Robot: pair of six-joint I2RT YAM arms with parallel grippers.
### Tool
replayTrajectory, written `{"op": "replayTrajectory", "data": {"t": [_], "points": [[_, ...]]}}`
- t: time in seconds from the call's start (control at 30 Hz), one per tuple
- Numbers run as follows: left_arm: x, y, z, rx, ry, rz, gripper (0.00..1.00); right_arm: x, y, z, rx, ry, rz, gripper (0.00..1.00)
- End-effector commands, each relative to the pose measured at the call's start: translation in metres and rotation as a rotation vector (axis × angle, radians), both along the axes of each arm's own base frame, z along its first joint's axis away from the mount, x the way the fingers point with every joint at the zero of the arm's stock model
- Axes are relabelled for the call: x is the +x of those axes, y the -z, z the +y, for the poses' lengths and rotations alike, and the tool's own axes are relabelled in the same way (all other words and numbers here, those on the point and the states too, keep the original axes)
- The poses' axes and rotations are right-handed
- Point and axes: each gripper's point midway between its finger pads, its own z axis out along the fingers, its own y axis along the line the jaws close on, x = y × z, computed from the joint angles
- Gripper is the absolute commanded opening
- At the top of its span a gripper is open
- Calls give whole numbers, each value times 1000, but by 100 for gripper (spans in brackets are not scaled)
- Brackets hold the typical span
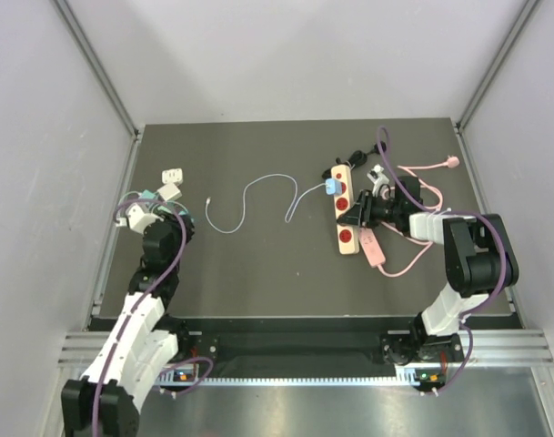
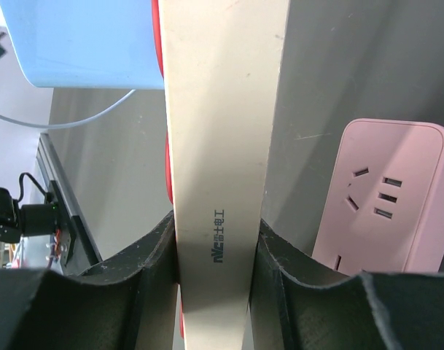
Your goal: Pull the plug off the socket
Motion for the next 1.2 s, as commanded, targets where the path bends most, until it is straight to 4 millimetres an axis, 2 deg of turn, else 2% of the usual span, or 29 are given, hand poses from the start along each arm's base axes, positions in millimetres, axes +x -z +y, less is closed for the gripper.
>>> {"op": "replayTrajectory", "data": {"t": [0.0, 0.17, 0.2, 0.27, 0.3, 0.43, 0.63, 0.77, 0.9, 0.97, 1.17], "points": [[6, 13, 29, -55, -133, 8, 0, 13, -26, 3, 42, -48, -153, 0], [20, 37, 37, -124, -118, 63, 0, 13, -26, 1, 46, -46, -151, 0], [21, 47, 44, -137, -137, 93, 0, 14, -28, 2, 48, -47, -156, 0], [27, 52, 44, -160, -119, 108, 0, 14, -27, 1, 48, -46, -153, 0], [28, 64, 51, -174, -137, 147, 0, 14, -27, 1, 49, -42, -149, 0], [33, 77, 64, -211, -154, 188, 0, 14, -26, 1, 52, -44, -146, 0], [38, 88, 82, -219, -182, 218, 6, 14, -25, 1, 52, -45, -142, 0], [41, 94, 88, -229, -188, 238, 17, 14, -25, 0, 51, -43, -145, 0], [47, 92, 93, -258, -183, 224, 33, 14, -25, 0, 51, -44, -143, 0], [50, 94, 93, -267, -174, 235, 36, 13, -24, 1, 53, -46, -138, 0], [62, 81, 99, -251, -168, 243, 48, 14, -26, 0, 54, -46, -144, 0]]}}
